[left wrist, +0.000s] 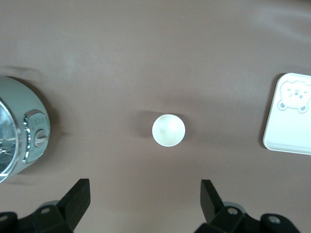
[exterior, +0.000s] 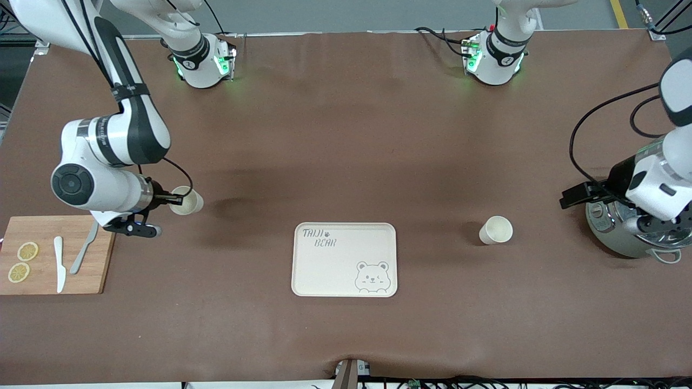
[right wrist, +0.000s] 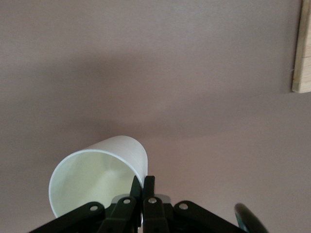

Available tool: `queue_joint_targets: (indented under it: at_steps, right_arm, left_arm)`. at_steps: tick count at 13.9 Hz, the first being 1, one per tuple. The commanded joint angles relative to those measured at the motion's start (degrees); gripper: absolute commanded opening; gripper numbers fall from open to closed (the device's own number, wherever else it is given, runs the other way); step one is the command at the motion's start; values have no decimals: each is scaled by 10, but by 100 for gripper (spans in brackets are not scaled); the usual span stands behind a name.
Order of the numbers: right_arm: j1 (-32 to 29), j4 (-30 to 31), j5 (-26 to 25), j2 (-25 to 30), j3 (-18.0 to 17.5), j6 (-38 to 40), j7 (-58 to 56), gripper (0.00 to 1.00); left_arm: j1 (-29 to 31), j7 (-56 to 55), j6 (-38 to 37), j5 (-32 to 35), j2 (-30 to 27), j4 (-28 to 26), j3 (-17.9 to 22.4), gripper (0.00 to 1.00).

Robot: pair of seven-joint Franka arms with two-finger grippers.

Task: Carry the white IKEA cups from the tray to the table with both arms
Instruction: 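Open the right gripper off the cup while the left gripper returns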

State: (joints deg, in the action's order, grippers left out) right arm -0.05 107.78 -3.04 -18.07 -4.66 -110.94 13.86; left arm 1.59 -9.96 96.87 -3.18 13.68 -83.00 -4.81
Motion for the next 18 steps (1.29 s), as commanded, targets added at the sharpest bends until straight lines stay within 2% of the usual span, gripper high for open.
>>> queue_joint_targets:
  at_steps: [1,3,7,11,16,17,18]
  right_arm:
    - [0,66,13,22,33,-59,-72,0]
    - [-11,101,13,21,51,-107,-135,0]
    - [-11,123,13,21,59,-122,-146,0]
    - [-13,161,13,20,59,-175,-147,0]
    - [-13,169,13,19,77,-176,-164,0]
    - [-13,168,13,18,77,-175,-163,29]
    - [-12,166,13,18,77,-173,-161,90]
  left_arm:
    - [3,4,-23,16,-25,1,3,100]
    - [6,5,-25,16,-37,1,3,100]
    - [14,1,-64,14,-72,-1,2,100]
    - [14,6,-98,14,-101,-9,-2,100]
    - [14,18,-99,15,-138,-31,-5,100]
    - [12,24,-95,15,-150,-45,-5,100]
    - [12,31,-86,16,-165,-65,-7,100]
